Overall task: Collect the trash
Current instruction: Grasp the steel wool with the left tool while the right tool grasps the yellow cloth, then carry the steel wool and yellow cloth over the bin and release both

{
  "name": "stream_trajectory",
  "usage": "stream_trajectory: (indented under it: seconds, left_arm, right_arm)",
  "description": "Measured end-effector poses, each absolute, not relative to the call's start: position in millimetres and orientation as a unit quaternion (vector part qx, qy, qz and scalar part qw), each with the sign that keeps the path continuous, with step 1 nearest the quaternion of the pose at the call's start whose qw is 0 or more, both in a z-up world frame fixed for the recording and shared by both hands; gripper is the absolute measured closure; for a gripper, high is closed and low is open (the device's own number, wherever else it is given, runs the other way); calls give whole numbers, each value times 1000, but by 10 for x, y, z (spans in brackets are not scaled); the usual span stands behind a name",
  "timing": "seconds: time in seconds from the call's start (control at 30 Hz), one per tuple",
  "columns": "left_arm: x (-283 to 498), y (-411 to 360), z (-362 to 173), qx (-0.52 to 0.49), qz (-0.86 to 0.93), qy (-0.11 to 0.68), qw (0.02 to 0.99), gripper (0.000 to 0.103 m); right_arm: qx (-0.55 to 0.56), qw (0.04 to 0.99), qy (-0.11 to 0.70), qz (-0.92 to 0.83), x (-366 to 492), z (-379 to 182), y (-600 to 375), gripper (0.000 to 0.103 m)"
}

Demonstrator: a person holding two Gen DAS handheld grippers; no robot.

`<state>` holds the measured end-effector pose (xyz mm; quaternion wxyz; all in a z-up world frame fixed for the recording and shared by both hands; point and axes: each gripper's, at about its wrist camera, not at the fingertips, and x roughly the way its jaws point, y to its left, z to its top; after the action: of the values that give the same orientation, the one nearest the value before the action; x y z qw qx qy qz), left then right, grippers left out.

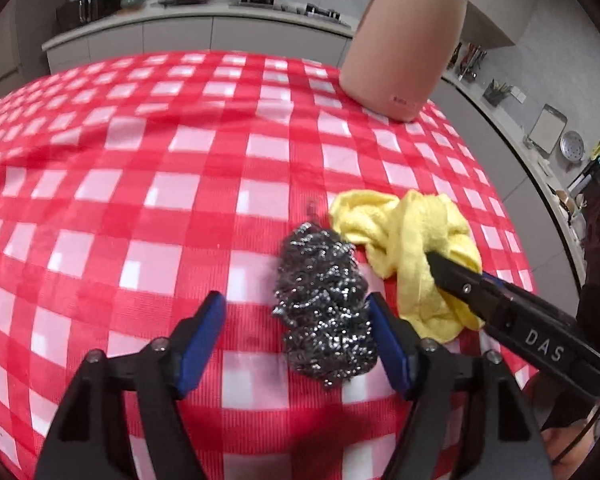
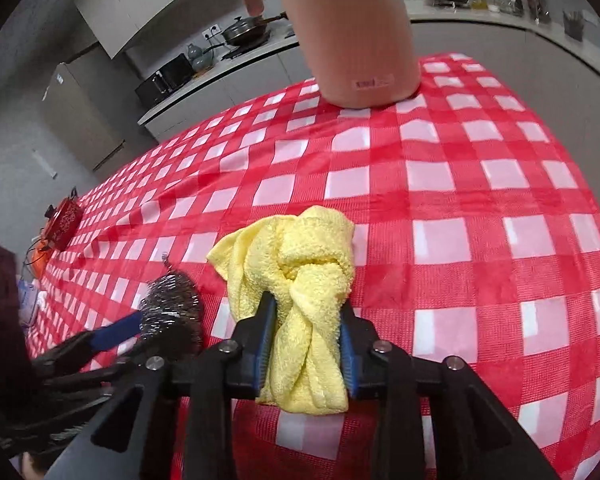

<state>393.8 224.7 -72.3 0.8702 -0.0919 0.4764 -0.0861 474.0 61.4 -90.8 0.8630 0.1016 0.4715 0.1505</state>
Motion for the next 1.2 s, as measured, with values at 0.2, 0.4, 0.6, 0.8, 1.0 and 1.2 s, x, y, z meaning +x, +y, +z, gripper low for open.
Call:
stream_trajectory:
  seconds: [0.2, 0.4, 0.6, 0.8, 1.0, 1.2]
  left_arm:
    - [3920, 2200, -691, -91, -100, 468, 874, 65]
    - [3885, 2188, -603, -99, -99, 455, 879, 68]
    - [3777, 2088, -488, -96, -100, 445, 885, 68]
    - [3609, 1836, -383, -92, -114, 438, 887, 68]
    - [3448, 1391, -266, -83, -146, 430, 887, 68]
    - [3295, 829, -192, -67, -185, 428, 882, 68]
  right_arm:
    - [102, 860, 474, 159, 4767, -929, 636, 65]
    - [94, 867, 462, 161, 4681, -878, 610, 80]
    - [104, 874, 448, 157, 4519, -735, 419, 80]
    - [111, 882, 433, 151, 4265, -583, 187, 80]
    - [127, 891, 416, 131, 3935, -436, -263, 80]
    - [144, 900, 399, 98, 3582, -289, -845, 80]
